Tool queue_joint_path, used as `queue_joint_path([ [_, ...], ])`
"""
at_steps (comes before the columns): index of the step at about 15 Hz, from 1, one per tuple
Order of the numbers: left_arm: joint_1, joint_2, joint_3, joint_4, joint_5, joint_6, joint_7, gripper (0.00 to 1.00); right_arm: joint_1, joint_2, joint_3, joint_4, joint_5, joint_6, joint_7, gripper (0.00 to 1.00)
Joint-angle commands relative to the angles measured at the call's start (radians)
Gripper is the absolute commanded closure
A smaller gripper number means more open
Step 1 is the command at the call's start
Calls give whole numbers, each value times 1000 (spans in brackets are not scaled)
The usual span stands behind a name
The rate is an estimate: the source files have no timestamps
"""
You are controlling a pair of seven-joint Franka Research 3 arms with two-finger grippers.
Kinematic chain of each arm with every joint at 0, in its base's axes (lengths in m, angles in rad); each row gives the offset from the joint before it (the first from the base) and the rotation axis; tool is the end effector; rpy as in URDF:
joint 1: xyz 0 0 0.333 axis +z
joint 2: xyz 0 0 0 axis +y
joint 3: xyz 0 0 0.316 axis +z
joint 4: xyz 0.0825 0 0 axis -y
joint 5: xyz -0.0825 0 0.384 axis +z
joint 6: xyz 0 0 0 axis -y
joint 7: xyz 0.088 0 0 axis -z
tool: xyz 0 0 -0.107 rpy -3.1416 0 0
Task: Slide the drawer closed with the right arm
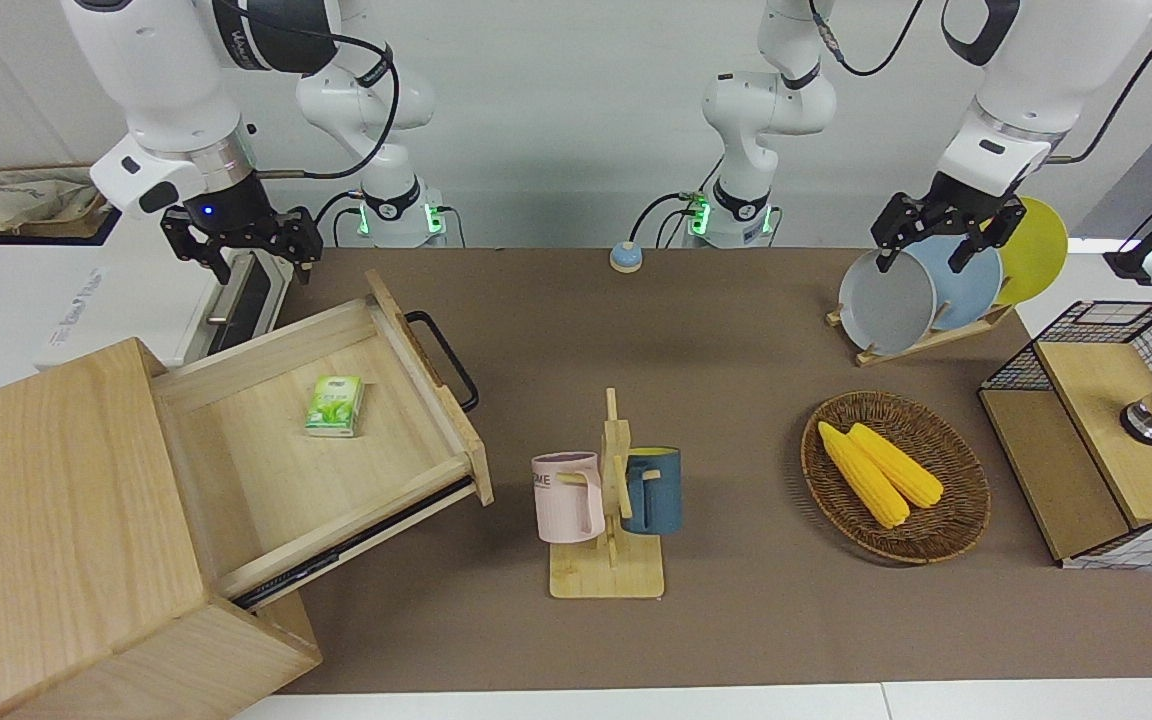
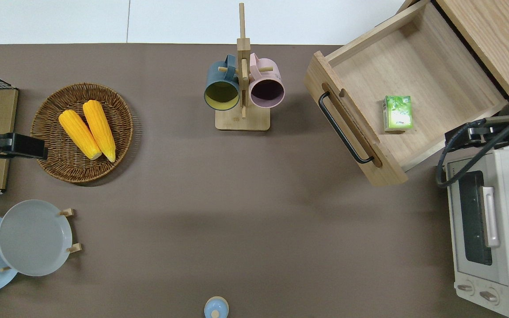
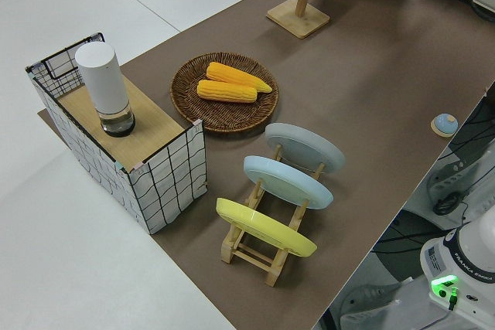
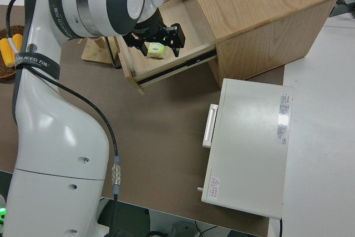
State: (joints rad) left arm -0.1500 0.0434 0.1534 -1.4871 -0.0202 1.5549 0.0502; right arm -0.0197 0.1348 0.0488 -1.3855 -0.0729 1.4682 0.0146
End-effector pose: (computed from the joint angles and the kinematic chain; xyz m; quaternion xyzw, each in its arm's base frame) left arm 0.5669 -0.0024 0.6385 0.9996 -0.0238 0.0126 0.0064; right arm 0.5859 0.0065 0.6257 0.9991 0.0043 -0.0252 0.0336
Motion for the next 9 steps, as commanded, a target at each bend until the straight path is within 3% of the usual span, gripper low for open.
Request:
queue_joint_path([
  [1, -17, 13, 17, 21, 12, 1, 8, 2, -23, -9, 17, -4, 5, -14, -2, 708],
  [3, -17, 13, 17, 21, 11, 1, 8, 2, -23, -9, 17, -4, 9, -16, -7, 964],
  [9, -17, 13, 17, 21, 11, 1, 8, 5, -16, -9, 22, -3, 32, -22, -1, 1000],
])
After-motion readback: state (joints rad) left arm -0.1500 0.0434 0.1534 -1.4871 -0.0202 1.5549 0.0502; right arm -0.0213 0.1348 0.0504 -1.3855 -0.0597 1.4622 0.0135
